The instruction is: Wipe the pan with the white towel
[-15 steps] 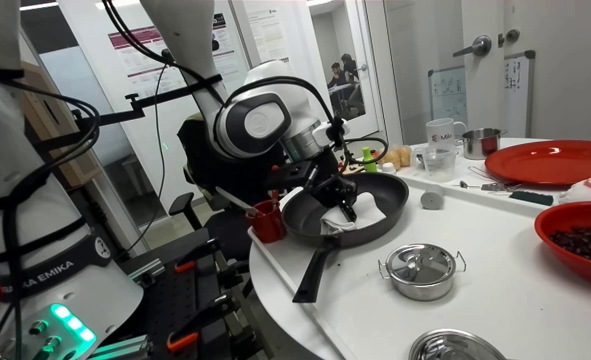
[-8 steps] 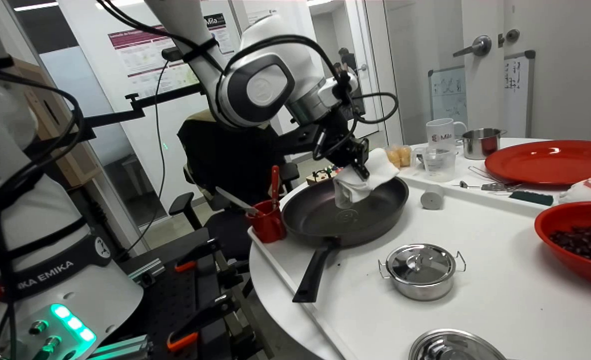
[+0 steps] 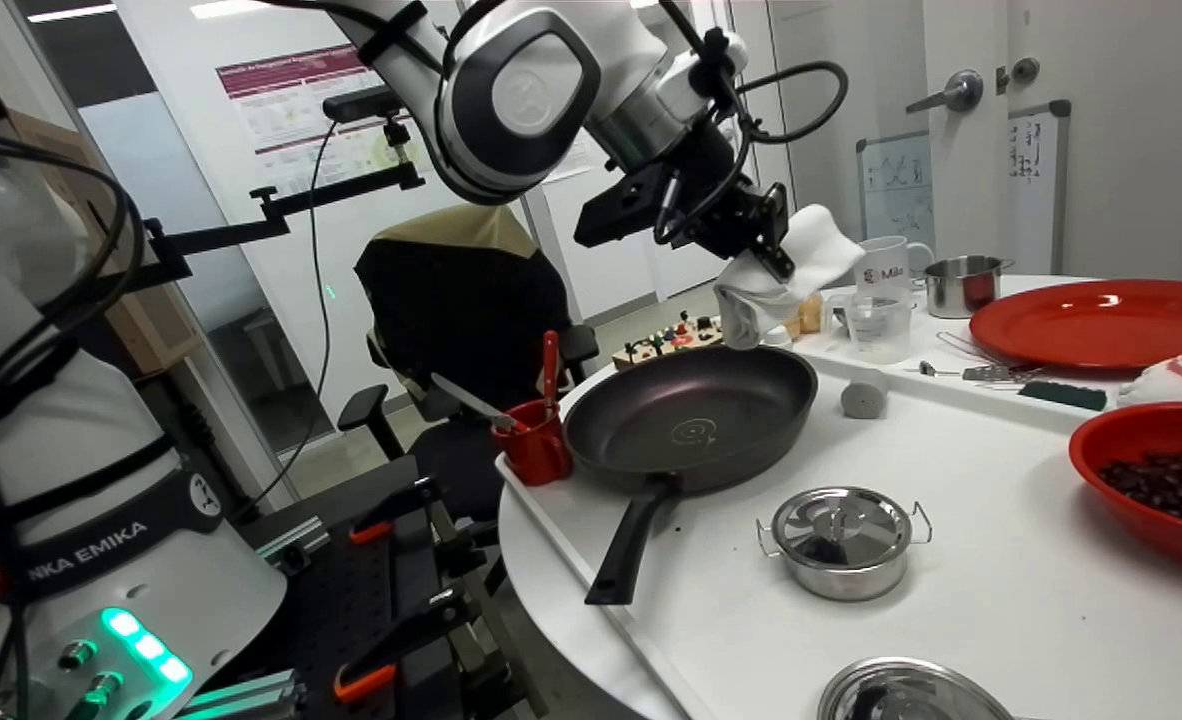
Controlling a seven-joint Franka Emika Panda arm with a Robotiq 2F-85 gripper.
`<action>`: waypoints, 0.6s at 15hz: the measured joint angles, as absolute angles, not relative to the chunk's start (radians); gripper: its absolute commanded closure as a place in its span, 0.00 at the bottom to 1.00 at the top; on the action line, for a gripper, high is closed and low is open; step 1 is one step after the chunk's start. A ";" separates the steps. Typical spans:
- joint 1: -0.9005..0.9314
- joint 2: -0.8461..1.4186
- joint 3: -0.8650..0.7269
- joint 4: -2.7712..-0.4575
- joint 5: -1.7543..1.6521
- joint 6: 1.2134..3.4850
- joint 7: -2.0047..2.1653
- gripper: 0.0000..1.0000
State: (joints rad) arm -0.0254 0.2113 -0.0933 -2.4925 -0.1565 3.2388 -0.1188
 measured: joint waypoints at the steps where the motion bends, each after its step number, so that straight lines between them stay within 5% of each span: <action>1: -0.027 0.213 -0.114 -2.479 -0.156 3.239 -0.118 0.92; 9: 0.004 0.308 -0.256 -2.370 -0.154 3.239 -0.073 0.92</action>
